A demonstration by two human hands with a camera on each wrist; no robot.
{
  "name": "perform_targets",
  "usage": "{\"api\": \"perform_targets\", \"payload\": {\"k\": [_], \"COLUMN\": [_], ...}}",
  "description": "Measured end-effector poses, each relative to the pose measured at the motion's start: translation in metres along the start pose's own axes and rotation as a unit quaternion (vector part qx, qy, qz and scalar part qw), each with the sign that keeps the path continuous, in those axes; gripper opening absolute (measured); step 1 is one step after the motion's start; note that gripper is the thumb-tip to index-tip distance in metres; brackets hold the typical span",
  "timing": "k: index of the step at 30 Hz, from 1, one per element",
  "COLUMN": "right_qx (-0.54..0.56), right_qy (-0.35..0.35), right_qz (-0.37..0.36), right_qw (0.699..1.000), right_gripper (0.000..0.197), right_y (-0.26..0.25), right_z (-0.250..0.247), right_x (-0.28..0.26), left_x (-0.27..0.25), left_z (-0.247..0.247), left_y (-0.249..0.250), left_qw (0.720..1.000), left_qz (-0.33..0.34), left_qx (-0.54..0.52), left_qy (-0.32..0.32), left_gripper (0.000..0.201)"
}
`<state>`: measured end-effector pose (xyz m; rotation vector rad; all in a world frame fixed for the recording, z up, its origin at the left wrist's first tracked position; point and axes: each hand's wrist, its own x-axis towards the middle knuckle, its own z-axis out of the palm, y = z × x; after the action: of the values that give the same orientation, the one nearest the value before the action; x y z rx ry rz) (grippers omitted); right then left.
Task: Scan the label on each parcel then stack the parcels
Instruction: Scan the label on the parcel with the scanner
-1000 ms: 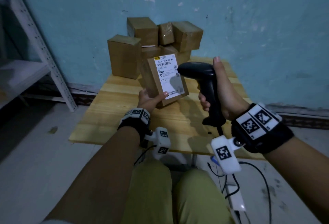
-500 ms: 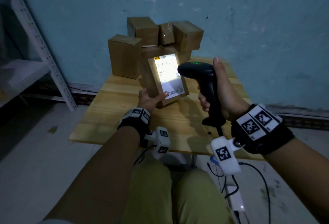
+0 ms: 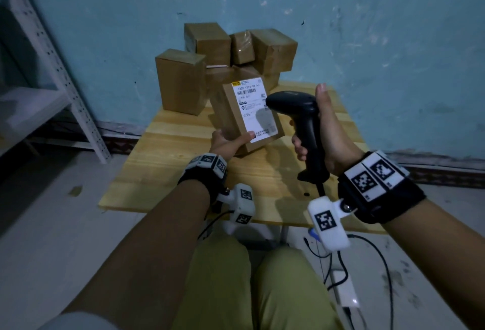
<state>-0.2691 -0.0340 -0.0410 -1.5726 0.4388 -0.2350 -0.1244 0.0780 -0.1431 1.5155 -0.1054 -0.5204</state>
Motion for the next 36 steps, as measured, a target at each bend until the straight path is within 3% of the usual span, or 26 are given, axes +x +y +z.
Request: {"api": "perform_targets", "payload": {"k": [4, 7, 11, 16, 26, 28, 32, 36], "right_qx": [0.004, 0.009, 0.008, 0.044, 0.09, 0.088, 0.087, 0.07], "right_qy": [0.017, 0.05, 0.089, 0.128, 0.197, 0.204, 0.205, 0.206], "right_qz": [0.001, 0.026, 0.079, 0.119, 0.148, 0.16, 0.171, 0.158], "right_qw": [1.0, 0.998, 0.993, 0.984, 0.965, 0.962, 0.96, 0.963], "right_gripper": [0.063, 0.059, 0.058, 0.057, 0.06, 0.061, 0.061, 0.059], "right_y": [0.005, 0.01, 0.016, 0.016, 0.026, 0.028, 0.026, 0.02], "right_z": [-0.019, -0.043, -0.084, -0.131, -0.188, -0.191, -0.191, -0.186], "right_x": [0.013, 0.025, 0.04, 0.06, 0.106, 0.11, 0.112, 0.106], "left_x": [0.005, 0.008, 0.019, 0.038, 0.064, 0.066, 0.069, 0.063], "left_z": [0.023, 0.048, 0.093, 0.148, 0.224, 0.228, 0.23, 0.214], "left_y": [0.008, 0.016, 0.018, 0.03, 0.036, 0.037, 0.038, 0.035], "left_qw": [0.999, 0.997, 0.992, 0.984, 0.973, 0.971, 0.97, 0.968], "left_qz": [-0.003, -0.016, -0.05, -0.056, -0.086, -0.091, -0.097, -0.096], "left_qx": [0.045, 0.055, 0.058, 0.093, 0.144, 0.158, 0.15, 0.168], "left_qy": [-0.015, -0.05, -0.102, -0.139, -0.155, -0.157, -0.162, -0.162], "left_gripper": [0.118, 0.078, 0.092, 0.053, 0.071, 0.076, 0.065, 0.076]}}
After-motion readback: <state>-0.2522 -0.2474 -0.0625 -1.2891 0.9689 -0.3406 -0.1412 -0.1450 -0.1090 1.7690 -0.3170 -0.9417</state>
